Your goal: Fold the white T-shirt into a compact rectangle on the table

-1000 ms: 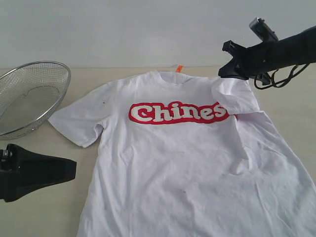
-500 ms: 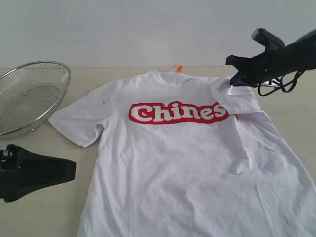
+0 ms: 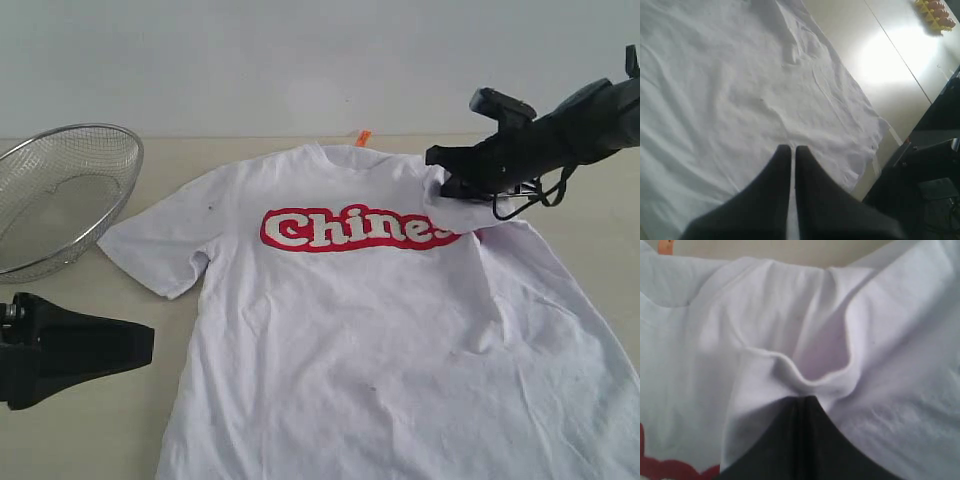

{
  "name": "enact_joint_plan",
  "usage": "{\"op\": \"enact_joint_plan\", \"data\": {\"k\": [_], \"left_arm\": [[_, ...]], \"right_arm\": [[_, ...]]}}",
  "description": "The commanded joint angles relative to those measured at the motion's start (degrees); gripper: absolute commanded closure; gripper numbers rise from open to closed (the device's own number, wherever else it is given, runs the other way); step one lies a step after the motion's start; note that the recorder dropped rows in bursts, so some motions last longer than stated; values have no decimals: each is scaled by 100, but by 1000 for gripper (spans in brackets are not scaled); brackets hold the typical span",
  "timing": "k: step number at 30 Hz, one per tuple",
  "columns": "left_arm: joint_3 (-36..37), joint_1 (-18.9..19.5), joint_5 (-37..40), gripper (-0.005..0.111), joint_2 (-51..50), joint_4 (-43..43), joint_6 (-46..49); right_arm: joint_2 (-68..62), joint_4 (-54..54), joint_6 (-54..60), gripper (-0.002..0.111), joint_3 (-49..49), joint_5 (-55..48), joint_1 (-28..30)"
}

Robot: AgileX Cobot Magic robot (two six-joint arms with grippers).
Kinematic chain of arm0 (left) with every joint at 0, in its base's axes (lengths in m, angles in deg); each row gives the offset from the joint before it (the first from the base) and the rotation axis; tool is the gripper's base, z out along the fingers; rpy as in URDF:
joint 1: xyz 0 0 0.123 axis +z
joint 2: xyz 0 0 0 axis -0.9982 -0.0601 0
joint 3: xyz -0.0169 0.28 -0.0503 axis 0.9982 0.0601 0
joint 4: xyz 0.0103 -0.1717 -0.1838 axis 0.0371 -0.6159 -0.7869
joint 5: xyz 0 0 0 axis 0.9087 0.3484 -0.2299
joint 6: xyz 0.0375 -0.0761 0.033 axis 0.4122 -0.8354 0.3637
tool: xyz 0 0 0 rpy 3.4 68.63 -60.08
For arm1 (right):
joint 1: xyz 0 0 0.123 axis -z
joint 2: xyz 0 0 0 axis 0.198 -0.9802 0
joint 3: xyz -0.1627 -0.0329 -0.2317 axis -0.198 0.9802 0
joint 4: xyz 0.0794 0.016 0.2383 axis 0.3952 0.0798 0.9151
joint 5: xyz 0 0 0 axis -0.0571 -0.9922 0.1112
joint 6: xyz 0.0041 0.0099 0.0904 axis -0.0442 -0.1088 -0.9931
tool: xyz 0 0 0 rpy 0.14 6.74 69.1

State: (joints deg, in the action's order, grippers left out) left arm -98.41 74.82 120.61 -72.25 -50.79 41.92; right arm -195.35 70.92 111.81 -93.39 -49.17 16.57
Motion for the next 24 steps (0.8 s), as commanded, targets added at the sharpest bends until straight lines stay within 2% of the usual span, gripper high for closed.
{"op": "enact_joint_plan", "data": {"k": [1,5,10,13,24], "left_arm": [[-11,-29,12,102,-42,49,-54],[-11,-29,12,102,-42,49,-81],[-11,-29,12,102,-42,25,-81],[-11,-29,12,102,-42,11,-81],[-11,-29,49,102,-42,12,-266]], "right_arm": [[227,-160,-220,109,-23,-310,-3],[828,-483,-635,109,-23,-479,-3],[1281,-2553,-2204,109,-23,-890,8],[1465,-3268,-2657,109,152,-1078,8],[1765,-3494,-2790,109,1595,-96,30]]}}
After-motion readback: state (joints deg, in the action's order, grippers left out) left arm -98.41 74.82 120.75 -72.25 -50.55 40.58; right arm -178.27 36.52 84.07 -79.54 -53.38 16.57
